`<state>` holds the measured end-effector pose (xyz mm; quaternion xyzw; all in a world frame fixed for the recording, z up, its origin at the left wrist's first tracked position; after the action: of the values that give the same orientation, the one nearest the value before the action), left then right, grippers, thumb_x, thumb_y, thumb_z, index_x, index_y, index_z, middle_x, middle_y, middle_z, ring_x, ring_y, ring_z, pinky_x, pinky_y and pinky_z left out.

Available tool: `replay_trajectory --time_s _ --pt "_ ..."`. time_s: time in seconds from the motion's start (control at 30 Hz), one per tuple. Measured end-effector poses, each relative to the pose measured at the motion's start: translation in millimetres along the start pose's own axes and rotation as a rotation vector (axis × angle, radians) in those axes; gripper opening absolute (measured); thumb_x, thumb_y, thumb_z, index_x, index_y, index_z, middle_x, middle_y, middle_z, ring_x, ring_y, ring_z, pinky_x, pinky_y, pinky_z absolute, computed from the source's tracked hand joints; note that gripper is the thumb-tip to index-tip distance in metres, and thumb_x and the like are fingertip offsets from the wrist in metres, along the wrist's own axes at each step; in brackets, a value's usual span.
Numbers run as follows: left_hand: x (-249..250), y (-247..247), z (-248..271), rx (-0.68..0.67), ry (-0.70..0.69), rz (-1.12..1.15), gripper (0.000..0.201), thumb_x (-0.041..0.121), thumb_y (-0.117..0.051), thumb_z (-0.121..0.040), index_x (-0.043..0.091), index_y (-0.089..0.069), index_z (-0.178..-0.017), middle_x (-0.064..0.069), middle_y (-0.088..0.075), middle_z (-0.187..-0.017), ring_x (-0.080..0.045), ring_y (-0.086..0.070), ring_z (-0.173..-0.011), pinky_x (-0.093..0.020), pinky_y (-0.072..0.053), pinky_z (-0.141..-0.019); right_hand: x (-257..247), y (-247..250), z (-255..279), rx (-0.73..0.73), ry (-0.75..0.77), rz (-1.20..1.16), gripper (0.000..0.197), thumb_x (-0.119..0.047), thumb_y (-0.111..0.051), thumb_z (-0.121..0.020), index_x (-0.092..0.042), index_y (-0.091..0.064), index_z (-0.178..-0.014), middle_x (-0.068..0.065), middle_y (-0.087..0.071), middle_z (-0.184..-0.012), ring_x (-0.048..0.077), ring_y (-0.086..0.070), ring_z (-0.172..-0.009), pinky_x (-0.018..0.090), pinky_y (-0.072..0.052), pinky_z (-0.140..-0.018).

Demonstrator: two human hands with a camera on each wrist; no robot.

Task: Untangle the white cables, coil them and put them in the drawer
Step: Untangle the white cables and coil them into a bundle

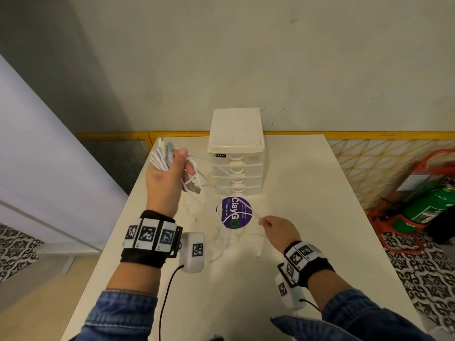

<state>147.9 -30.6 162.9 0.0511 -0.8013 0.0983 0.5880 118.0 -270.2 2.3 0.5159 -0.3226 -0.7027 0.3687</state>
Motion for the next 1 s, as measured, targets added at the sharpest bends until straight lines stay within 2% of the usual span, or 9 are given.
replay_trajectory --time_s 0.1,0.27,0.37,0.47,0.6,0.73,0.8,0.9,1.0 --pt "-1 13 -5 0.134 -0.002 0.014 0.021 0.022 -0.058 -0.094 0.018 -0.056 -0.074 0.006 -0.060 -0.054 -0.008 -0.049 -0.047 -0.020 -0.041 -0.043 24 -6 2 -0.144 -0.156 0.193 0.043 -0.027 -0.027 -0.101 -0.005 -0.061 -0.115 0.013 -0.063 -0.117 0.028 -0.058 -0.108 0.032 -0.044 -0.089" --pt "3 40 -18 0.340 -0.031 0.075 0.019 0.023 -0.058 -0.093 0.021 -0.053 -0.076 0.007 -0.059 -0.053 -0.008 -0.047 -0.047 -0.022 -0.039 -0.047 59 0 0 -0.185 -0.358 0.297 0.037 -0.022 -0.032 -0.099 -0.003 -0.060 -0.114 0.011 -0.063 -0.119 0.025 -0.059 -0.109 0.030 -0.045 -0.090" --pt "4 43 -17 0.301 -0.017 0.062 0.020 0.025 -0.058 -0.094 0.019 -0.053 -0.075 0.007 -0.058 -0.053 -0.007 -0.048 -0.047 -0.021 -0.039 -0.045 57 6 -2 -0.190 -0.373 0.287 0.037 -0.019 -0.033 -0.096 -0.006 -0.052 -0.126 0.011 -0.056 -0.129 0.026 -0.053 -0.117 0.034 -0.042 -0.100" --pt "-1 24 -7 0.127 0.020 -0.054 0.022 0.025 -0.059 -0.093 0.017 -0.056 -0.073 0.007 -0.060 -0.054 -0.008 -0.049 -0.048 -0.019 -0.041 -0.043 19 16 -1 0.017 -0.141 0.046 0.056 -0.005 -0.038 -0.091 -0.008 -0.025 -0.145 0.013 -0.035 -0.145 0.028 -0.035 -0.133 0.032 -0.029 -0.110" --pt "-5 -4 8 -0.016 0.041 -0.063 0.025 0.022 -0.056 -0.095 0.013 -0.058 -0.072 0.004 -0.060 -0.053 -0.010 -0.050 -0.045 -0.021 -0.041 -0.042 -53 45 12 0.373 0.355 -0.279 0.064 0.005 -0.041 -0.086 -0.007 -0.023 -0.146 0.007 -0.023 -0.152 0.017 -0.022 -0.140 0.015 -0.014 -0.111" --pt "-4 -16 16 -0.174 0.079 0.008 0.036 0.024 -0.053 -0.096 0.010 -0.057 -0.062 -0.005 -0.055 -0.052 -0.021 -0.047 -0.045 -0.030 -0.039 -0.047 -86 56 14 0.490 0.620 -0.167 0.064 -0.007 -0.048 -0.087 -0.010 -0.024 -0.146 0.007 -0.029 -0.152 0.019 -0.023 -0.141 0.034 -0.019 -0.117" --pt "-1 -20 20 -0.237 0.102 0.042 0.042 0.027 -0.053 -0.094 0.011 -0.055 -0.056 -0.006 -0.051 -0.050 -0.021 -0.045 -0.043 -0.030 -0.037 -0.047 -93 52 10 0.457 0.652 -0.069 0.063 -0.013 -0.050 -0.090 -0.012 -0.024 -0.146 0.006 -0.033 -0.150 0.023 -0.024 -0.141 0.045 -0.021 -0.116" --pt "2 -24 24 -0.304 0.138 0.060 0.043 0.033 -0.055 -0.089 0.013 -0.054 -0.052 -0.006 -0.049 -0.048 -0.021 -0.043 -0.044 -0.030 -0.037 -0.048 -90 45 -1 0.350 0.546 -0.035 0.060 -0.020 -0.050 -0.094 -0.014 -0.022 -0.147 0.007 -0.041 -0.145 0.024 -0.027 -0.139 0.044 -0.017 -0.117" --pt "4 -21 24 -0.299 0.141 0.020 0.038 0.027 -0.056 -0.092 0.010 -0.056 -0.057 -0.008 -0.051 -0.051 -0.021 -0.045 -0.046 -0.030 -0.038 -0.048 -82 42 -4 0.323 0.568 -0.082 0.036 -0.020 -0.050 -0.093 -0.011 -0.056 -0.127 0.011 -0.066 -0.106 0.030 -0.056 -0.104 0.041 -0.039 -0.100"
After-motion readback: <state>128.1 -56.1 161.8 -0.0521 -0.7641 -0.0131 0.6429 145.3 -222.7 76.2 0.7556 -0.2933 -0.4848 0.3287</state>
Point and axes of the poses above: each hand's wrist, its own z-axis away from the middle knuckle, its own y-axis out of the back of the hand, x = y × z, the point moved 2 cm from there along -z, towards the middle knuckle
